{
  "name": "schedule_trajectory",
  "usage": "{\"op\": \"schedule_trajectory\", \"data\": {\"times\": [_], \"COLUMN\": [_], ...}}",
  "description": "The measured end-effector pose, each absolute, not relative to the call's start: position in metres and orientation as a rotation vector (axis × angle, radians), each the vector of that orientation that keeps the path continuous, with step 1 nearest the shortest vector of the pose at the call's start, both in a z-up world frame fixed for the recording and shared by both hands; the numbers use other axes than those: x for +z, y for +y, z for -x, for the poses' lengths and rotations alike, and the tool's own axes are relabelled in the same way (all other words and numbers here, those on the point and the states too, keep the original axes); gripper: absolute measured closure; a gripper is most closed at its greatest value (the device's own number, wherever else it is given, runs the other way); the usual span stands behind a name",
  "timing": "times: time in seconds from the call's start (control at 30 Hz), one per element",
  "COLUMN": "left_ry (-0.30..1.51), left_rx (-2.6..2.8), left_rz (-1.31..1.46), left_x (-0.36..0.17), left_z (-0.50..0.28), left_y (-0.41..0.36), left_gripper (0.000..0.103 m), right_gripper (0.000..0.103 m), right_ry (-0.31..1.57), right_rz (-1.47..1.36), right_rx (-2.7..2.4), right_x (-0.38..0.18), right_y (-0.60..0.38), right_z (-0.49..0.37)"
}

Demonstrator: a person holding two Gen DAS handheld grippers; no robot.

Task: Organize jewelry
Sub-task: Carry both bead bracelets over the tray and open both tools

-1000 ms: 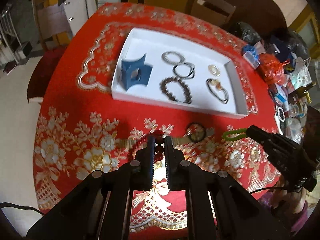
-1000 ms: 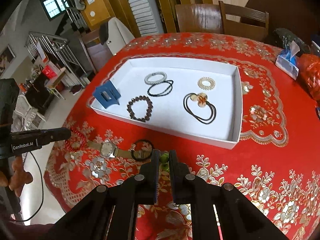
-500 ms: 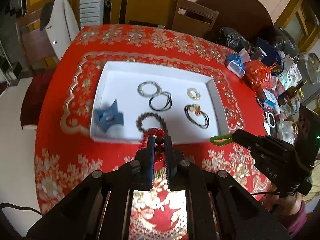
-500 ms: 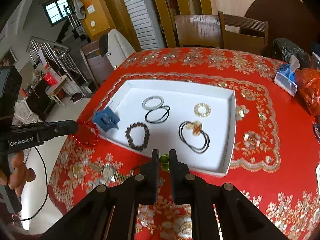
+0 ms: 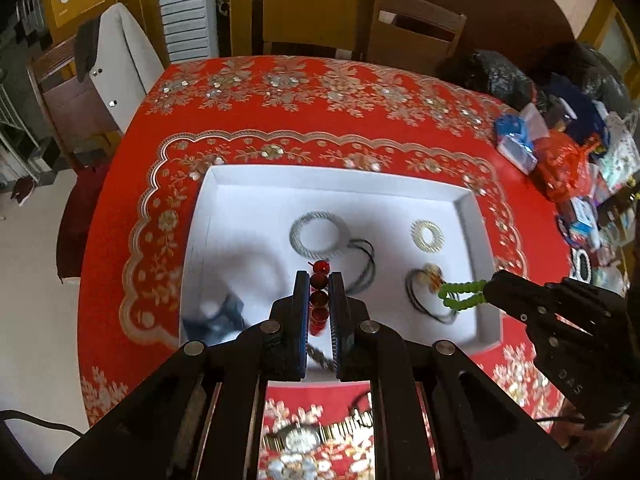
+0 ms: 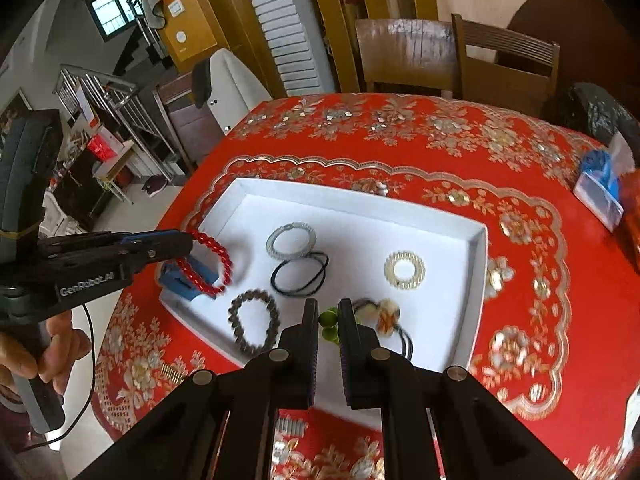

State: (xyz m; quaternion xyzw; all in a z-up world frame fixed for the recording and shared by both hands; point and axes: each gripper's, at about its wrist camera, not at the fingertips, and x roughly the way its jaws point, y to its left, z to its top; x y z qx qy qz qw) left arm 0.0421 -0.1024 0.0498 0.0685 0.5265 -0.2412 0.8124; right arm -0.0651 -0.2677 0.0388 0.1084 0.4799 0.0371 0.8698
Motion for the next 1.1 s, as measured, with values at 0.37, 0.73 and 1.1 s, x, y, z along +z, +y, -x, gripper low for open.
{"op": "schedule_trajectory", "data": {"times": [0.37,0.73,1.1], "left_ry": [1.165,1.252,1.302], "left_rx": [-0.419,-0.295,-0.212], "left_rz": [-0.169,-0.161,-0.136], "left_x": [0.025,-0.002,-0.012], "left_z": [-0.091,-0.132,-0.147], "left_y": [-0.113,-0.103,-0.093], "left_gripper": [0.095,0.095,0.093], "right_gripper": [0.094,0.094,0.063], "right_ry": [1.069,1.159,1.126], "right_rz": [-0.241,-0.27,-0.284], "right_rx": [0.195,0.09,0.056], "right_x": [0.012,-0.046,-0.046], "right_y": [-0.265,-0.314,-0.324], "right_z": [0.002,-0.044,-0.04]}}
